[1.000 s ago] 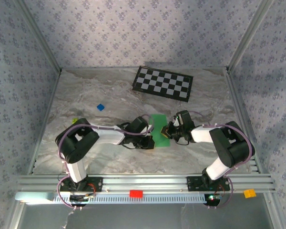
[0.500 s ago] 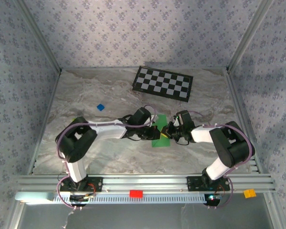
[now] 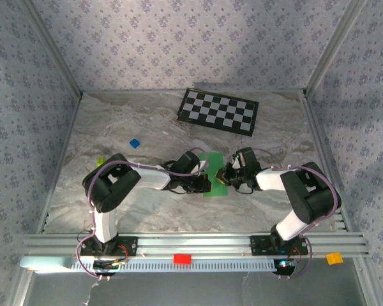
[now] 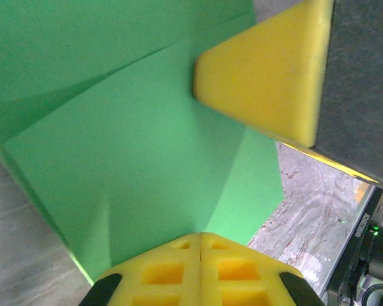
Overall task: Fold a paper plane with a square sheet of paper (pick it up from the middle)
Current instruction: Fold the triangle a second time at the center of the table.
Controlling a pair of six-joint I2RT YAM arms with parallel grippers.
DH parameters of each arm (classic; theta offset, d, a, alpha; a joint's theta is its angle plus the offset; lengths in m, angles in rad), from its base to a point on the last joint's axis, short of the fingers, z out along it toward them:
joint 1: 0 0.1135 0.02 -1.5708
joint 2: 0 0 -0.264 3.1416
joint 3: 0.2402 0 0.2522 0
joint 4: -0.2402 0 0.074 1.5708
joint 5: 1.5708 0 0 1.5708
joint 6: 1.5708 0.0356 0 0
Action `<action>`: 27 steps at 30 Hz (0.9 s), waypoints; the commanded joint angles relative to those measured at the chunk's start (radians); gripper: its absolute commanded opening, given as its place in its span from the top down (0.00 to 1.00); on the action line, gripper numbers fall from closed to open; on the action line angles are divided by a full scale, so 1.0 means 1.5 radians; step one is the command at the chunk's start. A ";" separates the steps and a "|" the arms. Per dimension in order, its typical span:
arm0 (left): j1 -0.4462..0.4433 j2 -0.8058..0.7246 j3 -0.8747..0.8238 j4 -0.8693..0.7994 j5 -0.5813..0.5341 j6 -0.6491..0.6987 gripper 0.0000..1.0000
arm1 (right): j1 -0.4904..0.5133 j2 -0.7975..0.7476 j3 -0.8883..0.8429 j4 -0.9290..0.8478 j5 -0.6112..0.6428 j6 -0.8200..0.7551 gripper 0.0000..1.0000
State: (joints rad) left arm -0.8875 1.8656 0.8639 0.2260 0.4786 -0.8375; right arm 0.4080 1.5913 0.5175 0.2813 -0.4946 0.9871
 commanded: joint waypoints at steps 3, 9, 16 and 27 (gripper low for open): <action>-0.001 0.007 -0.055 -0.034 -0.001 -0.023 0.98 | -0.011 -0.012 -0.014 -0.067 0.037 -0.036 0.99; -0.001 0.001 -0.044 -0.057 -0.012 -0.009 0.99 | -0.002 -0.085 0.002 -0.068 0.018 -0.061 0.98; -0.002 0.003 -0.033 -0.069 -0.016 -0.004 0.99 | 0.043 -0.033 0.010 -0.074 0.010 -0.066 0.99; -0.001 0.005 -0.034 -0.078 -0.018 0.001 1.00 | -0.069 0.008 -0.001 -0.071 0.017 -0.060 0.99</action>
State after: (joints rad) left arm -0.8883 1.8526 0.8410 0.2466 0.4789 -0.8547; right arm 0.3584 1.5936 0.5117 0.2626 -0.5766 0.9077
